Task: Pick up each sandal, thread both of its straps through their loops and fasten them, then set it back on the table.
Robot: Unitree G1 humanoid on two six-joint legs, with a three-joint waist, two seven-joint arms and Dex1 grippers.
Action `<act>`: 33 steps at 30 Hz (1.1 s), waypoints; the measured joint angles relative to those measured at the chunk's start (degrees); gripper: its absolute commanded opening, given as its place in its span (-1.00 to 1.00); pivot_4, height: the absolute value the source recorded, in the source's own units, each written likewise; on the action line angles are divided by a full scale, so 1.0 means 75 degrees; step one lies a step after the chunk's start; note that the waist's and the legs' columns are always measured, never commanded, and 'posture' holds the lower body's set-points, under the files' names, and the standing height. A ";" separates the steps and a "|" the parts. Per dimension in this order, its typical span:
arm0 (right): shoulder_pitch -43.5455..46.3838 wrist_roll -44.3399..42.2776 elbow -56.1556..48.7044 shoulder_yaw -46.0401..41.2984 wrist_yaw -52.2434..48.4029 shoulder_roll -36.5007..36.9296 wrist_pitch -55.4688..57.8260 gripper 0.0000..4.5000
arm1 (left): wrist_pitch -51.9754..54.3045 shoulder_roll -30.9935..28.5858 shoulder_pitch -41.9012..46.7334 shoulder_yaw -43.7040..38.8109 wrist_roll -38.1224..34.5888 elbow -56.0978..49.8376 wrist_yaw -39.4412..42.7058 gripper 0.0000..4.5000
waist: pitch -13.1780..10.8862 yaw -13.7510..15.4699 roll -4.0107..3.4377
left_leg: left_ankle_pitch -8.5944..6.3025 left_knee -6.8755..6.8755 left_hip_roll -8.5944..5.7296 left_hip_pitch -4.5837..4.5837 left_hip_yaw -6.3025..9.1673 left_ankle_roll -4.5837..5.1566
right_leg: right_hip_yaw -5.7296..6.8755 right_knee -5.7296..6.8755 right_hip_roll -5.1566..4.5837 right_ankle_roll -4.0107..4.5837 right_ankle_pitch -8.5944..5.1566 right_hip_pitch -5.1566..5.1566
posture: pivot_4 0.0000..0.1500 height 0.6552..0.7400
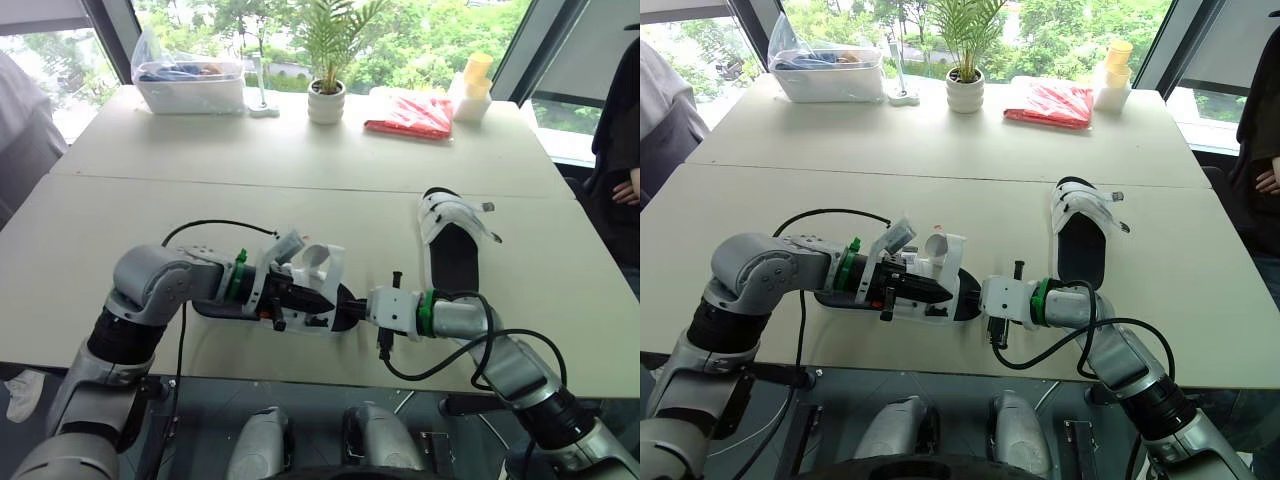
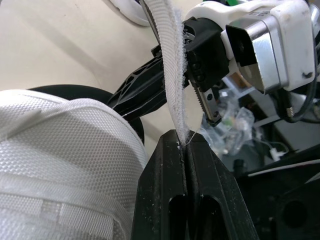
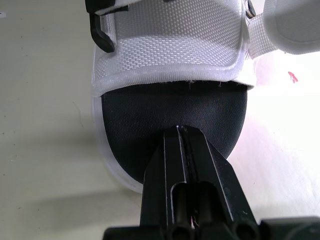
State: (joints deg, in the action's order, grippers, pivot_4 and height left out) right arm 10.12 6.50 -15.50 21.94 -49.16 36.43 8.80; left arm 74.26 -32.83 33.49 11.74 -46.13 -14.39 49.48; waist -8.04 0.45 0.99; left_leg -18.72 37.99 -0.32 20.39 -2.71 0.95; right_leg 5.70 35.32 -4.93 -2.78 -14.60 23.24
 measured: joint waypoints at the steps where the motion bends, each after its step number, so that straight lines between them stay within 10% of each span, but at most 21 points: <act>1: 0.0000 0.0000 0.0000 0.0000 0.0000 0.0000 0.0000 -1.00 | -0.0066 0.0007 -0.0033 0.0005 0.0059 0.0019 -0.0005 -0.99 | 0.0000 0.0000 0.0000 | 0.0000 0.0000 0.0000 0.0000 0.0000 0.0000 | 0.0000 0.0000 0.0000 0.0000 0.0000 0.0000 | 1.00 0.62; 25: -0.0001 0.0007 0.0006 0.0001 0.0000 -0.0001 0.0000 -1.00 | -0.1632 -0.0213 -0.0720 0.0315 0.0757 -0.0008 0.0452 -0.99 | -0.0001 0.0010 -0.0009 | -0.0003 -0.0009 0.0000 -0.0003 0.0001 -0.0003 | 0.0000 -0.0009 -0.0001 0.0002 0.0000 0.0001 | 1.00 0.62; 33: -0.0001 0.0006 0.0005 0.0002 0.0000 -0.0006 0.0000 -1.00 | -0.1501 -0.0454 -0.0851 0.0396 0.0538 -0.0104 0.0932 0.46 | -0.0007 0.0005 -0.0018 | -0.0010 -0.0011 0.0001 -0.0003 0.0001 -0.0014 | 0.0000 -0.0011 -0.0001 0.0002 0.0000 0.0002 | 1.00 0.62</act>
State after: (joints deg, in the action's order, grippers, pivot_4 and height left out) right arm 10.11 6.55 -15.46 21.96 -49.16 36.39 8.80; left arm 63.00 -36.23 27.11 14.71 -42.09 -15.17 56.47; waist -8.09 0.49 0.85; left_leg -18.79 37.90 -0.32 20.37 -2.70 0.84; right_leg 5.71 35.24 -4.93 -2.77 -14.60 23.26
